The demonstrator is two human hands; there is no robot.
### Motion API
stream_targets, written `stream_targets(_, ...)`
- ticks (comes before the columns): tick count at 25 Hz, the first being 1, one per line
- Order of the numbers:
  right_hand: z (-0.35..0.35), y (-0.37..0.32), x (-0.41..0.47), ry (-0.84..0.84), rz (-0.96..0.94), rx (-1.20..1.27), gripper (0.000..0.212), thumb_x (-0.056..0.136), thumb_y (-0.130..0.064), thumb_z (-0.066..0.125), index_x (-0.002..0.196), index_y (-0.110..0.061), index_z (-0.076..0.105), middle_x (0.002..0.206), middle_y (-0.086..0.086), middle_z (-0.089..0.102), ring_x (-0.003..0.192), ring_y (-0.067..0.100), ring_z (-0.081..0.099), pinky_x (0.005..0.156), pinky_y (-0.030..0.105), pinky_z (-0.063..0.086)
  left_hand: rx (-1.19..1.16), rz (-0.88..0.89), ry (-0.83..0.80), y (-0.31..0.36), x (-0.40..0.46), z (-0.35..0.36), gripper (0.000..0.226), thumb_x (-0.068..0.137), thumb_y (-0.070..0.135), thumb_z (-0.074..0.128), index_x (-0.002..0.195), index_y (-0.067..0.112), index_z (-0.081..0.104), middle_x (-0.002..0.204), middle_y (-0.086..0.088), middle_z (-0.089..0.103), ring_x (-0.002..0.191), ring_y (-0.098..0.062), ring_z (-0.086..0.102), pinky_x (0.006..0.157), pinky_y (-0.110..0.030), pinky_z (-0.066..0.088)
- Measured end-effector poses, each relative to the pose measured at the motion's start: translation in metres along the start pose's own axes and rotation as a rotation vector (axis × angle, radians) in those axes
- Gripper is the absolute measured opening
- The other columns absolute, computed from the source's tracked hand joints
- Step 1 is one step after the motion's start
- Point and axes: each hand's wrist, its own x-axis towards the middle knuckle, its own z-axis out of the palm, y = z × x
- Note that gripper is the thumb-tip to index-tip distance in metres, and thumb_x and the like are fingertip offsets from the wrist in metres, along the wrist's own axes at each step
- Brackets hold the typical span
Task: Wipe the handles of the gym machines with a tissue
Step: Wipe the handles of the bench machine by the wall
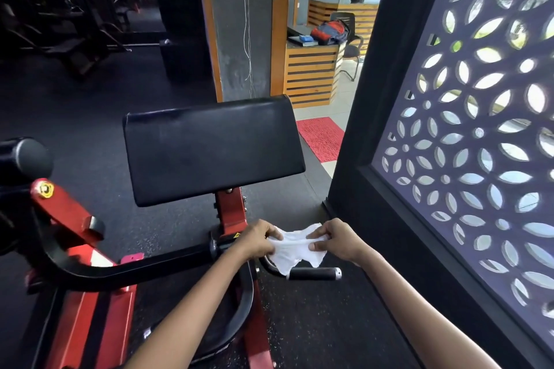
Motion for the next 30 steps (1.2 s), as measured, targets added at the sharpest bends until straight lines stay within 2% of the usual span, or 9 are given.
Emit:
stream_targets(2, 0.001, -0.001, -0.001, 0.031, -0.041, -0.069, 0.015, 0.079, -0.021, 0.074, 0.086, -0.007, 0.073, 0.083, -0.004, 0.064, 0.078, 0.008, 0.056, 0.067, 0.015, 0.042, 0.047, 0.015, -0.022, -0.002, 0.003, 0.0, 0.036, 0.075, -0.001, 0.06, 0.102, 0.018, 0.073, 0.091, 0.003, 0.067, 0.079, -0.006, 0.054, 0.049, -0.004, 0.034)
stream_targets(5, 0.003, 0.003, -0.001, 0.142, -0.037, -0.026, 0.019, 0.081, -0.026, 0.071, 0.085, -0.007, 0.066, 0.096, -0.002, 0.055, 0.088, 0.014, 0.054, 0.076, 0.024, 0.042, 0.023, 0.003, -0.002, -0.007, 0.004, -0.001, 0.015, 0.084, 0.011, 0.063, 0.095, 0.015, 0.074, 0.077, 0.002, 0.063, 0.073, -0.008, 0.054, 0.06, -0.019, 0.038)
stream_targets(8, 0.0, 0.0, -0.004, 0.152, 0.015, 0.324, 0.016, 0.082, -0.02, 0.07, 0.084, -0.005, 0.064, 0.087, 0.0, 0.061, 0.076, 0.016, 0.056, 0.071, 0.028, 0.046, -0.32, -0.023, -0.008, -0.012, 0.005, -0.001, 0.014, 0.089, 0.014, 0.061, 0.076, 0.016, 0.066, 0.065, 0.002, 0.051, 0.066, -0.012, 0.043, 0.065, -0.026, 0.033)
stream_targets(10, 0.001, -0.006, -0.007, 0.122, 0.025, 0.607, 0.016, 0.086, -0.014, 0.065, 0.077, -0.002, 0.058, 0.072, 0.005, 0.058, 0.062, 0.017, 0.054, 0.057, 0.026, 0.045, -0.605, -0.042, -0.028, -0.01, 0.002, -0.001, 0.013, 0.092, 0.011, 0.057, 0.082, 0.015, 0.064, 0.076, -0.001, 0.057, 0.077, -0.016, 0.047, 0.072, -0.028, 0.038)
stream_targets(12, 0.004, -0.012, -0.008, 0.122, 0.071, 0.819, 0.013, 0.089, -0.013, 0.061, 0.084, -0.002, 0.057, 0.074, 0.01, 0.061, 0.061, 0.018, 0.06, 0.053, 0.028, 0.049, -0.813, -0.057, -0.039, -0.005, -0.001, 0.001, 0.012, 0.094, 0.009, 0.053, 0.097, 0.009, 0.064, 0.092, -0.008, 0.064, 0.089, -0.02, 0.057, 0.085, -0.033, 0.047)
stream_targets(16, 0.005, -0.019, -0.007, 0.042, 0.126, 0.95, 0.022, 0.084, -0.02, 0.069, 0.088, 0.0, 0.059, 0.079, 0.015, 0.067, 0.069, 0.027, 0.067, 0.056, 0.032, 0.054, -1.053, -0.138, -0.053, 0.009, -0.006, 0.002, 0.014, 0.095, 0.014, 0.05, 0.099, 0.009, 0.062, 0.086, -0.008, 0.068, 0.074, -0.02, 0.066, 0.068, -0.037, 0.056)
stream_targets(21, 0.003, -0.012, -0.006, -0.008, 0.102, 0.884, 0.038, 0.069, 0.01, 0.073, 0.103, 0.008, 0.059, 0.099, 0.023, 0.065, 0.087, 0.033, 0.066, 0.075, 0.04, 0.055, -1.052, -0.164, -0.133, 0.007, -0.01, 0.001, 0.013, 0.086, -0.001, 0.061, 0.095, 0.007, 0.062, 0.083, -0.007, 0.072, 0.07, -0.017, 0.07, 0.063, -0.03, 0.059)
stream_targets(26, 0.004, -0.01, -0.006, 0.033, 0.09, 0.891, 0.025, 0.079, 0.005, 0.068, 0.102, 0.007, 0.061, 0.088, 0.018, 0.068, 0.067, 0.024, 0.068, 0.054, 0.027, 0.055, -1.135, -0.106, -0.14, 0.001, -0.011, 0.002, 0.025, 0.083, -0.019, 0.052, 0.098, -0.002, 0.062, 0.086, -0.016, 0.072, 0.071, -0.027, 0.072, 0.064, -0.028, 0.06)
stream_targets(30, 0.0, -0.006, -0.007, -0.058, 0.043, 0.978, 0.016, 0.078, 0.01, 0.059, 0.093, 0.011, 0.063, 0.086, 0.021, 0.066, 0.069, 0.025, 0.066, 0.058, 0.029, 0.055, -1.229, -0.09, -0.051, -0.002, -0.005, 0.009, 0.029, 0.085, -0.021, 0.042, 0.087, -0.003, 0.065, 0.076, -0.011, 0.072, 0.069, -0.018, 0.07, 0.065, -0.026, 0.059)
